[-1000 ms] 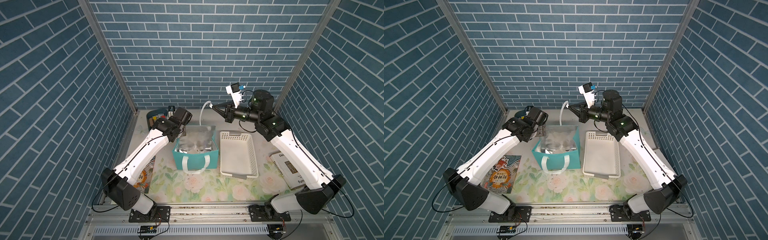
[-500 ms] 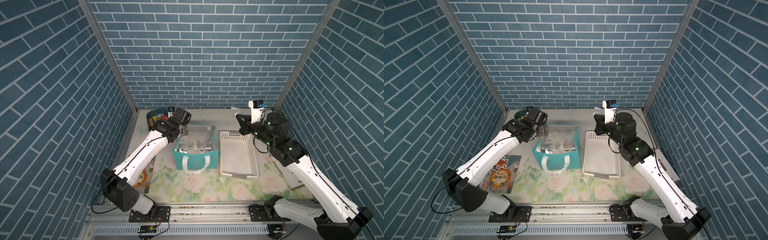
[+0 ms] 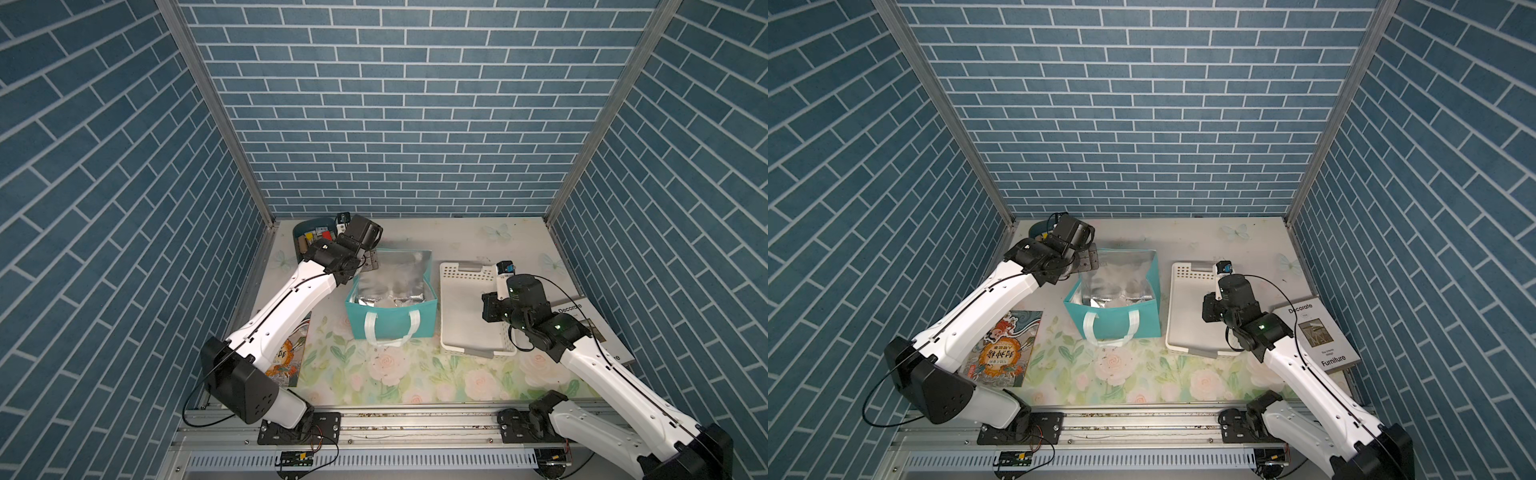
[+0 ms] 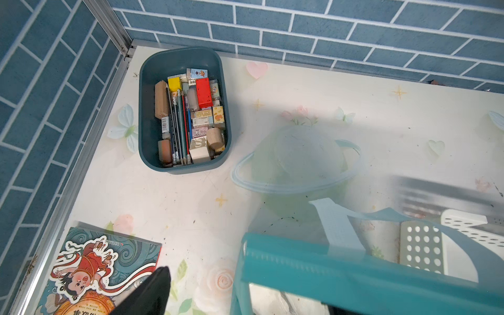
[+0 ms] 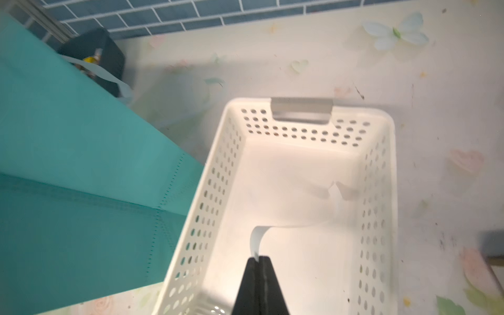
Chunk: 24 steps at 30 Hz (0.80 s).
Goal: Place the ice pack in the delivery bag
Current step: Place the adhesive seal in the bin, then adjust the bin at the center of the board.
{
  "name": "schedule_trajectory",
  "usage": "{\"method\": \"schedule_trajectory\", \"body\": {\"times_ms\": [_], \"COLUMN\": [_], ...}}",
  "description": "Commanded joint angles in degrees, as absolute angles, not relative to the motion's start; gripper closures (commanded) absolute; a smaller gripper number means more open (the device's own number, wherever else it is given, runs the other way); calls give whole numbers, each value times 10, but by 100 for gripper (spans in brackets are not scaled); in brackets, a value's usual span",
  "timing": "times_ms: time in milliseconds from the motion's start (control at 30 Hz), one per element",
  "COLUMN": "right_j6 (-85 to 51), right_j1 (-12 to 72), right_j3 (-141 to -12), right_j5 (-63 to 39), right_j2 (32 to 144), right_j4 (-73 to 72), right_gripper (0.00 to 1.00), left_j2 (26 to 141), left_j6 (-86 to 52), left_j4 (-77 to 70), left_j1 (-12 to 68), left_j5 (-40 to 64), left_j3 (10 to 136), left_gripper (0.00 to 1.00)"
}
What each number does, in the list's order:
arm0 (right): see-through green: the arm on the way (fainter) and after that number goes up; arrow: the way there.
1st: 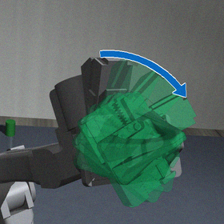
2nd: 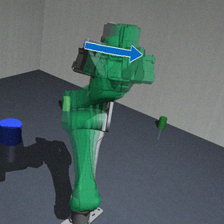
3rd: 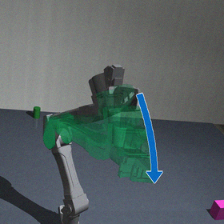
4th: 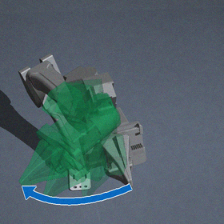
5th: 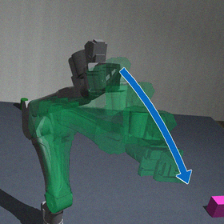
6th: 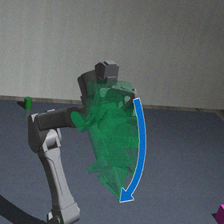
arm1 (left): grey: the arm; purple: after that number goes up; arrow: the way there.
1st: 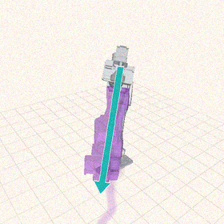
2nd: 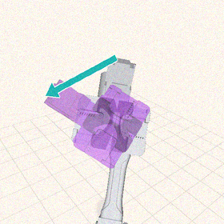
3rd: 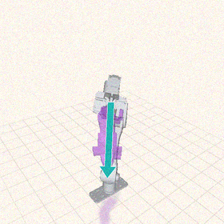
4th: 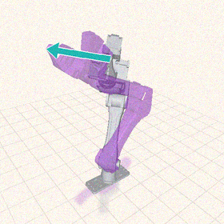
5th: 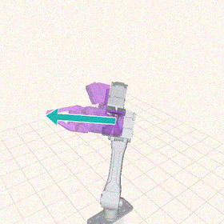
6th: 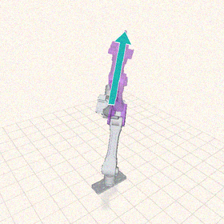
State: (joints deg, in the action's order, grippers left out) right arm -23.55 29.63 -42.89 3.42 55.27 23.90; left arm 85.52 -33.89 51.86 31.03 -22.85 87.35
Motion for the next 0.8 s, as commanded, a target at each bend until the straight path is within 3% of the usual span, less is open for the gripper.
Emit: {"method": "schedule_trajectory", "body": {"times_ms": [0,300,533,767], "right_j6": [-265,-265,-242,-250], "right_j1": [277,195,158,148], "right_j3": [-421,-394,-471,-579], "right_j5": [15,-38,-39,69], "right_j2": [594,701,832,970], "right_j4": [256,160,99,111], "right_gripper": [100,100,100,100], "left_j2": [853,831,800,757], "left_j6": [-342,-350,-359,-335], "left_j4": [520,514,521,510], "left_j1": [308,308,308,308], "left_j5": [-228,-226,-242,-246], "left_j3": [873,839,834,817], "left_gripper": [9,9,9,8]}}
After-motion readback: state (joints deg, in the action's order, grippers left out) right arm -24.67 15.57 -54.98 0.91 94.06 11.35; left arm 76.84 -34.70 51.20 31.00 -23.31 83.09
